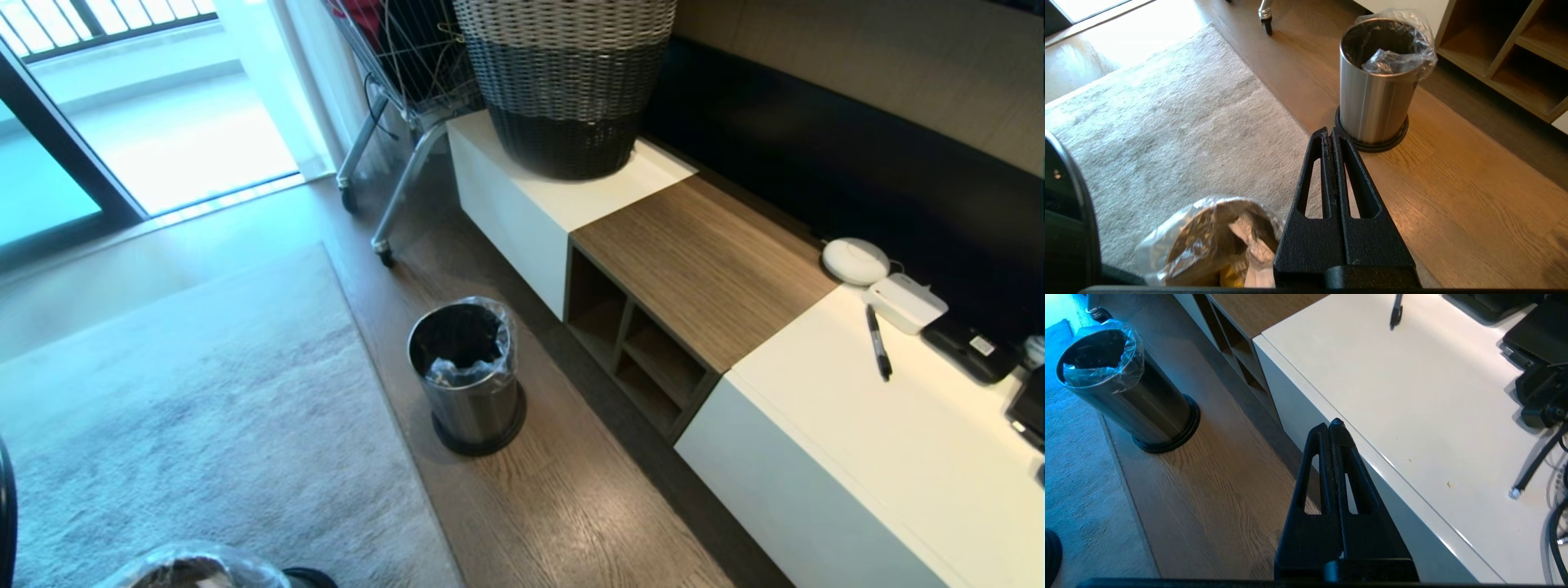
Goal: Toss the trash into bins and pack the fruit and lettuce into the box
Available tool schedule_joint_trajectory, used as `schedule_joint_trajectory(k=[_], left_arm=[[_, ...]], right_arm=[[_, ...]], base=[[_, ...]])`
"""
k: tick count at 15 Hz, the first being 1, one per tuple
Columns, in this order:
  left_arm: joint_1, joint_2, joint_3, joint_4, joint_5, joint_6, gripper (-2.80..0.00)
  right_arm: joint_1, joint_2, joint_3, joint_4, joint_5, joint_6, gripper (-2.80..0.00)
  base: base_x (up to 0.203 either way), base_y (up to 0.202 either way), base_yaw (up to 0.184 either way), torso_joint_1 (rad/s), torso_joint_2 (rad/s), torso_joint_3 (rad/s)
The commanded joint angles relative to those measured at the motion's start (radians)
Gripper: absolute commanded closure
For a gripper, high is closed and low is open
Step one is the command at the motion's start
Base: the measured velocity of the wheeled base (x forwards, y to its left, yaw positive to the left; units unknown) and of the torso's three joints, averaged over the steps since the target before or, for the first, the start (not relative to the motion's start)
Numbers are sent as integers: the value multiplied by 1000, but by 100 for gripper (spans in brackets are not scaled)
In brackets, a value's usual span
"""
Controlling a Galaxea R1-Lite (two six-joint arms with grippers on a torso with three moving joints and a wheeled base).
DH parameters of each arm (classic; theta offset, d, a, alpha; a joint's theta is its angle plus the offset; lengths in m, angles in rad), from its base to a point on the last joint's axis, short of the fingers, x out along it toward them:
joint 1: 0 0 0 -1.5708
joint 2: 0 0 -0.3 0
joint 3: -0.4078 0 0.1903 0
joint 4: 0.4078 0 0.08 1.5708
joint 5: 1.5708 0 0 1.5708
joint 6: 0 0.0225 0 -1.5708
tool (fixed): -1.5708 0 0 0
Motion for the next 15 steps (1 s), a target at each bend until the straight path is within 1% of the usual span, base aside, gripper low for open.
schedule_joint_trajectory(k=[1,15], left_arm=[[0,0,0,1,0,0,0],[0,0,0,1,0,0,0]], right_arm=[[1,1,0,-1,0,0,0],[0,1,0,-1,0,0,0]], base=[[-179,0,0,2,1,6],[-186,0,-1,2,2,2]])
